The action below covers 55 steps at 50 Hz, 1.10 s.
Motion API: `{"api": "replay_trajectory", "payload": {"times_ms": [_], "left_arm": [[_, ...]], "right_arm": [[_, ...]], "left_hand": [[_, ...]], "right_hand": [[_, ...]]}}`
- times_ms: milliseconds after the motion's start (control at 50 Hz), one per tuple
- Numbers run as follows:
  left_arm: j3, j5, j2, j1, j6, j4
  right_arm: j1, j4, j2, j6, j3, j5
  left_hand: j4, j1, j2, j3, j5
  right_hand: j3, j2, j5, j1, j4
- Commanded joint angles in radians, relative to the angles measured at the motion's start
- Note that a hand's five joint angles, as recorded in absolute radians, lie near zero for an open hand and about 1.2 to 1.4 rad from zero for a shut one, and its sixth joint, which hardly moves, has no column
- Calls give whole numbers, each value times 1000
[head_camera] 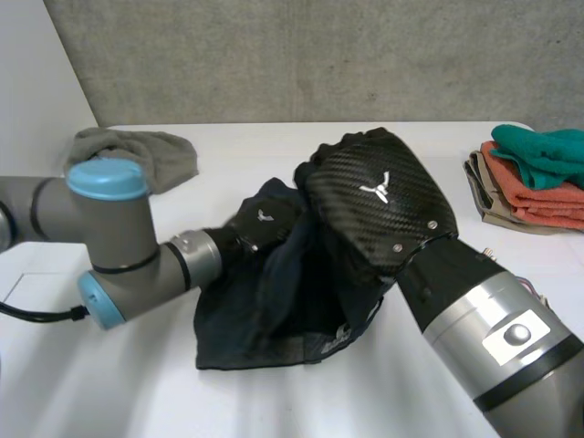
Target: Fold the laundry.
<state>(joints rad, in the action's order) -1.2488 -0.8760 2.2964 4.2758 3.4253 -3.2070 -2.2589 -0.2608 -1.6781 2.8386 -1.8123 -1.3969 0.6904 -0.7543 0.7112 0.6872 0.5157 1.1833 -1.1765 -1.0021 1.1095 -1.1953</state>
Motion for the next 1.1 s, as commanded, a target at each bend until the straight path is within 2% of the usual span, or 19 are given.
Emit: {"api": "replay_trajectory", "payload": {"times_ms": [20,60,140,280,340,440,540,600,640,660,700,720,740,820,940,1020,1040,1100], "left_arm": [[31,-98,-40,7,43,42],[34,-196,-98,24,37,41],[6,-293,-228,42,8,36],[-116,-304,-442,35,-106,16],[-182,-330,-486,10,-161,-23],[-244,-446,-471,-77,-195,-82],[-241,-575,-349,-175,-176,-148],[-195,-616,-261,-197,-163,-178],[-161,-627,-212,-191,-149,-188],[-129,-635,-172,-173,-129,-188],[-100,-636,-141,-151,-106,-180],[-89,-637,-134,-140,-103,-174],[-78,-632,-130,-125,-81,-151],[-98,-603,-164,-90,-72,-67],[-201,-517,-345,-30,-100,-43],[-277,-463,-512,42,-126,-76],[-299,-439,-567,85,-139,-89],[-323,-396,-624,151,-167,-100]], "right_arm": [[107,-23,54,-18,7,-25],[146,-26,84,-31,21,-34],[243,-41,172,-54,105,-51],[305,-83,357,-67,353,-50],[303,-173,471,-62,470,-45],[275,-346,638,-42,587,-18],[259,-489,799,-31,645,25],[257,-543,880,-9,680,27],[252,-543,926,4,702,24],[249,-532,948,8,711,21],[246,-480,1000,5,737,12],[246,-462,1011,2,745,9],[246,-437,1018,-4,754,6],[268,-324,996,-33,781,-25],[282,-178,786,-8,748,-111],[279,-54,622,-10,699,-131],[278,-25,589,-13,691,-136],[272,125,476,-16,660,-165]], "left_hand": [[706,-642,685,709,706],[706,-642,685,709,706],[706,-642,685,709,706],[706,-642,685,709,706],[706,-642,685,709,706],[706,-642,685,709,706],[706,-642,685,709,706],[703,-639,683,706,703],[406,-342,385,409,406],[29,35,8,32,29],[-290,354,-311,-287,-290],[-446,510,-467,-443,-446],[-516,580,-537,-513,-516],[-516,580,-537,-513,-516],[-516,580,-537,-513,-516],[-516,580,-537,-513,-516],[-516,580,-537,-513,-516],[-516,580,-537,-513,-516]], "right_hand": [[213,-220,-220,287,-201],[213,-220,-220,287,-201],[213,-220,-220,287,-201],[213,-220,-220,287,-201],[213,-220,-220,287,-201],[213,-220,-220,287,-201],[213,-220,-220,287,-201],[213,-220,-220,287,-201],[213,-220,-220,287,-201],[213,-220,-220,287,-201],[-775,768,768,-701,787],[-1009,1002,1002,-935,1021],[-1009,1002,1002,-935,1021],[-1009,1002,1002,-935,1021],[-1009,1002,1002,-935,1021],[-1009,1002,1002,-935,1021],[-1009,1002,1002,-935,1021],[-1009,1002,1002,-935,1021]]}}
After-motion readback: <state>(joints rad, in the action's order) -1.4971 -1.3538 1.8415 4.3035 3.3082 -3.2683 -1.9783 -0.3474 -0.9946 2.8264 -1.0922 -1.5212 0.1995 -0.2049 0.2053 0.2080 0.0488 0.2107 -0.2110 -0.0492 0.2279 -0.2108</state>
